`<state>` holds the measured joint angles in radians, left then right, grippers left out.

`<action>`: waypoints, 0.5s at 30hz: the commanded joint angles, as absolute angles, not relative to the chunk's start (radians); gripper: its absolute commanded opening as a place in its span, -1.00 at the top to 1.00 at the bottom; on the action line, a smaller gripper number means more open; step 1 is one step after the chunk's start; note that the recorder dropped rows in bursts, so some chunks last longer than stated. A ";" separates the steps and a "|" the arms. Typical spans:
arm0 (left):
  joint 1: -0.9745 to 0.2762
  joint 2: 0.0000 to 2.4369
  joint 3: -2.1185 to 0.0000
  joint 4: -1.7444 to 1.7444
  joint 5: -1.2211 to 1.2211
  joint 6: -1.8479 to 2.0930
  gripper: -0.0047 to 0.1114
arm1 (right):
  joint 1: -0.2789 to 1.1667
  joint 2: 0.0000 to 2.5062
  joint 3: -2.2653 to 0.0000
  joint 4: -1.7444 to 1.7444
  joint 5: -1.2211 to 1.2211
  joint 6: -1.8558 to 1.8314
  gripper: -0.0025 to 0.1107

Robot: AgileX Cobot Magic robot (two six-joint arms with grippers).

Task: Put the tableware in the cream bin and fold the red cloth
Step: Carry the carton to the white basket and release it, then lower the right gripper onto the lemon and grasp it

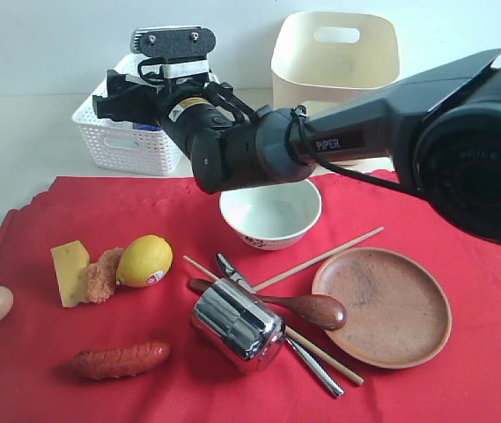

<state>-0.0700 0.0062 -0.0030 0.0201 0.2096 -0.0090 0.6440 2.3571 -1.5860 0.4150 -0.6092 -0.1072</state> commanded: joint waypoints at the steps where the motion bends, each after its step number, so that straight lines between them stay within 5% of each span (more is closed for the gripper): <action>1: -0.067 0.000 0.000 0.022 0.207 -0.006 0.92 | 0.640 2.339 -1.593 0.417 -0.549 -0.104 -0.45; 15: -0.067 0.000 0.000 0.022 0.207 -0.006 0.92 | 0.631 2.132 -1.593 0.370 0.090 -0.410 -0.45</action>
